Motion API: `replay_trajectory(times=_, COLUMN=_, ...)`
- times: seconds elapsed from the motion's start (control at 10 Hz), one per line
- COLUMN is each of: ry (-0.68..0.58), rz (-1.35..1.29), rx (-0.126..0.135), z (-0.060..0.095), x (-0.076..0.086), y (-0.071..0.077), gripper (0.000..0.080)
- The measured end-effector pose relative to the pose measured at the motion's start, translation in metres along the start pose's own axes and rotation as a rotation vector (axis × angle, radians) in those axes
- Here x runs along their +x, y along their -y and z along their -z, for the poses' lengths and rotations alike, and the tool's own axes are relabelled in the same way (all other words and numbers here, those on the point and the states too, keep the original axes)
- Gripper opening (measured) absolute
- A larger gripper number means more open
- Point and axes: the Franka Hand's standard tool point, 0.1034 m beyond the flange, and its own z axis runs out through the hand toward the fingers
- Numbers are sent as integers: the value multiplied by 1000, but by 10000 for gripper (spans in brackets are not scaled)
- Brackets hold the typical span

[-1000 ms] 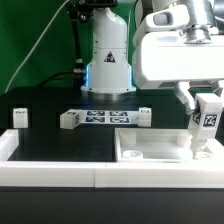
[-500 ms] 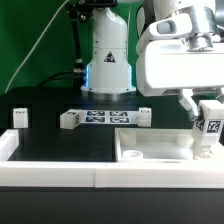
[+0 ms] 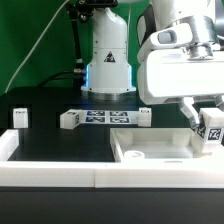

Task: Assemble one leg

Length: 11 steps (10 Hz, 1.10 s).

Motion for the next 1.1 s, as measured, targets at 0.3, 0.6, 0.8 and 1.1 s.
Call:
replay_trajectory(times=0.3, ry=-11, rz=-1, rx=-1, z=0, x=1, y=0, gripper=292)
replay_trajectory(times=0.6, ry=16, rz=1, rx=2, z=-2, x=-2, y=0, gripper=493)
replay_trajectory(times=0.8, ry=17, rz=3, rx=3, z=-2, x=-3, y=0, gripper=615)
replay_trajectory(times=1.1, ry=18, rz=5, rx=3, z=-2, x=-3, y=0, gripper=648)
